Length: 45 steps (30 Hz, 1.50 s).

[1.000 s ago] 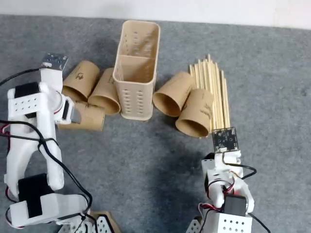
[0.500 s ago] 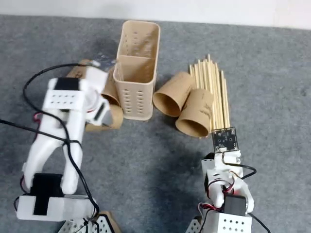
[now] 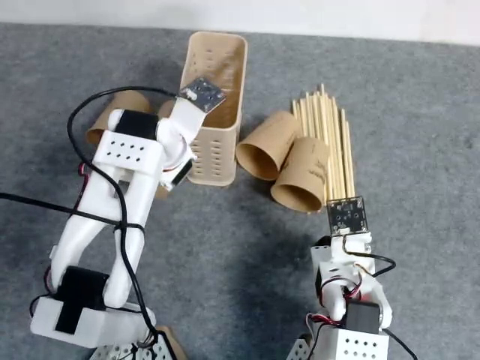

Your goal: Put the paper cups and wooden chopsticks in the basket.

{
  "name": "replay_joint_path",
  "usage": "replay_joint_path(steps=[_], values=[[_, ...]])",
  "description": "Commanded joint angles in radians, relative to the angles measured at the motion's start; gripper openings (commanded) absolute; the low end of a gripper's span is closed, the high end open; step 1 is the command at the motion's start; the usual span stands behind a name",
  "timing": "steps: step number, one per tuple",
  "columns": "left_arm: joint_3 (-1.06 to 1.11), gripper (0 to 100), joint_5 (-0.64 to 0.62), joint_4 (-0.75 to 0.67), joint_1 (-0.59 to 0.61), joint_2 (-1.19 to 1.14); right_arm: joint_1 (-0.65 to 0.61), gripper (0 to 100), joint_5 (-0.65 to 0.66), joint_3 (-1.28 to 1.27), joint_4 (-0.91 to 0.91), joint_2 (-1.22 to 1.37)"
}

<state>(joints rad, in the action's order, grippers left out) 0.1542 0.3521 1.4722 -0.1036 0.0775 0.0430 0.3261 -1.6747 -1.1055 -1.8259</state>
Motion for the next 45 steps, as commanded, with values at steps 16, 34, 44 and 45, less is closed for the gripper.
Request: replay_joint_path(steps=[16,34,44,45], values=[[-0.226,0,0.141,0.252,0.114,0.125,-0.005,1.0,0.012,-0.058,0.019,-0.007],[-0.854,0,0.172,-0.012,-0.056,0.047,-0.005,1.0,0.012,-0.058,0.019,-0.007],[-0.857,0,0.172,-0.077,-0.143,-0.176,-0.007,1.0,0.012,-0.058,0.019,-0.007],[-0.855,0,0.172,-0.086,-0.143,-0.177,-0.007,1.0,0.012,-0.058,0.019,-0.007]])
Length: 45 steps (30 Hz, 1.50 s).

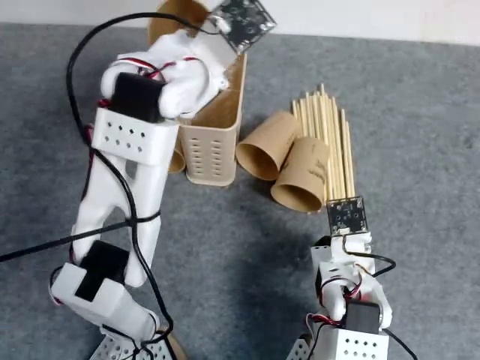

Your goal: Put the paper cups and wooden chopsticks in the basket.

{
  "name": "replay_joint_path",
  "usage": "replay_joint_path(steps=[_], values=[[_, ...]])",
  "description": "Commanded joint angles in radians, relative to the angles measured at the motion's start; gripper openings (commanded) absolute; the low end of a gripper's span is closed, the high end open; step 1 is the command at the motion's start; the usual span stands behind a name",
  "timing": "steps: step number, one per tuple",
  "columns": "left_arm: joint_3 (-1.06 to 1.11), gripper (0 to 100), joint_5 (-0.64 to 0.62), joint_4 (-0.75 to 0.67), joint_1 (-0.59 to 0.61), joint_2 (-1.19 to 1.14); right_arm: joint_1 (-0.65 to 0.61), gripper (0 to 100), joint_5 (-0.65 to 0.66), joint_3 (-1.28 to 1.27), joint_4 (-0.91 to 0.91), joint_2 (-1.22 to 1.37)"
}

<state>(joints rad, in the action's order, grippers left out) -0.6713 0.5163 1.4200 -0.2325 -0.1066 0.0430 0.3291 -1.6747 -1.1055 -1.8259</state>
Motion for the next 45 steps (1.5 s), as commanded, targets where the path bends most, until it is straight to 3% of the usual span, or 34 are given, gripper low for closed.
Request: replay_joint_path(steps=[1,9,14,23,27,31,34,36,40,45], values=[[-0.03,0,0.008,-0.041,-0.015,0.005,-0.007,1.0,0.009,-0.058,0.019,-0.007],[-0.028,2,0.008,-0.052,-0.024,-0.076,-0.007,1.0,0.009,-0.059,0.019,-0.007],[-0.039,13,0.003,-0.066,-0.018,-0.163,-0.007,1.0,0.009,-0.059,0.019,-0.007],[-0.263,16,0.002,-0.037,0.027,-0.166,-0.007,1.0,0.009,-0.09,0.059,-0.008],[-0.437,15,-0.023,0.048,0.15,-0.166,-0.007,1.0,0.009,-0.09,0.059,-0.008],[-0.53,16,-0.155,0.173,0.39,-0.176,-0.007,1.0,0.009,-0.09,0.058,-0.008],[-0.432,16,-0.161,0.278,0.559,-0.208,-0.007,1.0,0.009,-0.09,0.058,-0.008],[-0.317,16,-0.158,0.272,0.638,-0.266,-0.007,1.0,0.009,-0.09,0.058,-0.008],[-0.168,16,-0.11,0.176,0.716,-0.384,-0.007,1.0,0.009,-0.09,0.058,-0.008],[-0.096,21,-0.074,0.157,0.746,-0.467,-0.007,1.0,0.009,-0.09,0.058,-0.008]])
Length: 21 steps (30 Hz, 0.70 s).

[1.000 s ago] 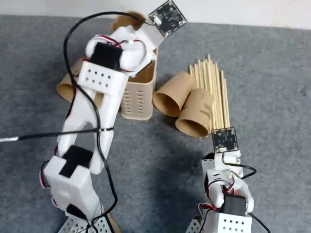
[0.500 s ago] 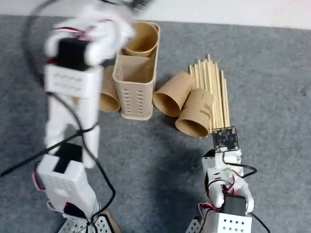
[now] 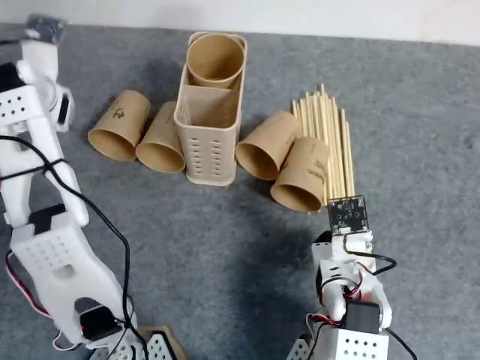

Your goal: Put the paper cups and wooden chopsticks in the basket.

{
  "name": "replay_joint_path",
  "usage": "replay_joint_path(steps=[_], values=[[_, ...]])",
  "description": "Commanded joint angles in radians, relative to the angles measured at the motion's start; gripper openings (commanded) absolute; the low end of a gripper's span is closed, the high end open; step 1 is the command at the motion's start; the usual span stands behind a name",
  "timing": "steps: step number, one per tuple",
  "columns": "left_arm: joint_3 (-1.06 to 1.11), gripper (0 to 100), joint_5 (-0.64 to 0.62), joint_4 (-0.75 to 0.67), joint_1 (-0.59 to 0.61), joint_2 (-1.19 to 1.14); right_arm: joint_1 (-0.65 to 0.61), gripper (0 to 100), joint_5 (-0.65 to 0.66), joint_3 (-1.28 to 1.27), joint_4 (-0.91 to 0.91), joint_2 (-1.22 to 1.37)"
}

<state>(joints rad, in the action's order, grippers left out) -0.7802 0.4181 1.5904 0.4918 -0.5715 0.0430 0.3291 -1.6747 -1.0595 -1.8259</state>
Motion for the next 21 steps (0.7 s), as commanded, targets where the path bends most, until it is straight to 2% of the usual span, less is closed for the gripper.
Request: replay_joint_path(steps=[1,4,8,12,15,17,21], values=[[0.025,23,0.029,-0.014,0.031,-0.005,-0.007,1.0,0.009,-0.09,0.012,-0.008],[0.081,29,0.04,-0.015,0.074,0.022,-0.007,1.0,0.009,-0.09,0.013,-0.008],[0.211,29,0.092,-0.015,0.124,0.143,-0.007,1.0,0.009,-0.09,0.013,-0.008],[0.44,29,0.094,-0.014,0.154,0.415,-0.007,1.0,0.009,-0.09,0.013,-0.008],[0.723,29,0.097,-0.037,0.151,0.694,-0.007,1.0,0.009,-0.09,0.015,-0.008],[0.943,29,0.124,-0.204,0.12,0.862,-0.007,1.0,0.009,-0.088,0.015,-0.008],[1.356,29,0.135,-0.735,0.045,1.017,-0.007,1.0,0.009,-0.088,0.013,-0.008]])
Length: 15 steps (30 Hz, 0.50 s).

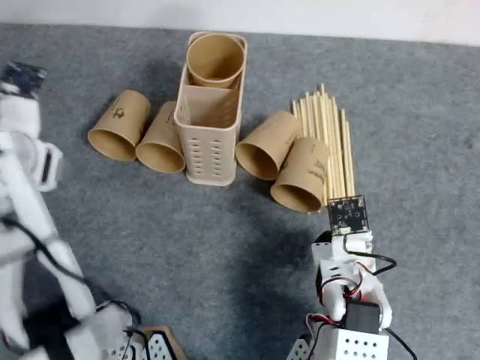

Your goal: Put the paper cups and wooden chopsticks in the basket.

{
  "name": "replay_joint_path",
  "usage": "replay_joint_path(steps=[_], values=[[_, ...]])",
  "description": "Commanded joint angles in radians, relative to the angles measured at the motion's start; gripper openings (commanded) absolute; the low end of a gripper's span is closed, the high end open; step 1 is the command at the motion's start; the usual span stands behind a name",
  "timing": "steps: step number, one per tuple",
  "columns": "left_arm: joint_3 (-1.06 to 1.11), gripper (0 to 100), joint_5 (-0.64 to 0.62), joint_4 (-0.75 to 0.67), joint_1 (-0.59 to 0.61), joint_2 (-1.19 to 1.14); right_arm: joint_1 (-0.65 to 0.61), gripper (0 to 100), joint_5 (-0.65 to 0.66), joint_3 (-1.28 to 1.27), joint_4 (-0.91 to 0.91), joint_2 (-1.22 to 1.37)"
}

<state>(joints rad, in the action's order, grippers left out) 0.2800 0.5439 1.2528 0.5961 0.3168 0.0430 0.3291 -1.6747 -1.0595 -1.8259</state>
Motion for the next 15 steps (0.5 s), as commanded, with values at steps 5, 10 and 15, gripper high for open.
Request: replay_joint_path(steps=[5,10,15], values=[[0.549,29,0.009,-0.824,-0.145,0.13,-0.007,1.0,0.009,-0.088,0.01,-0.008],[0.61,29,0.009,-1.033,-0.17,0.124,-0.007,1.0,0.009,-0.088,0.01,-0.008],[0.516,29,0.049,-1.111,-0.2,-0.051,-0.007,1.0,0.009,-0.088,0.01,-0.008]])
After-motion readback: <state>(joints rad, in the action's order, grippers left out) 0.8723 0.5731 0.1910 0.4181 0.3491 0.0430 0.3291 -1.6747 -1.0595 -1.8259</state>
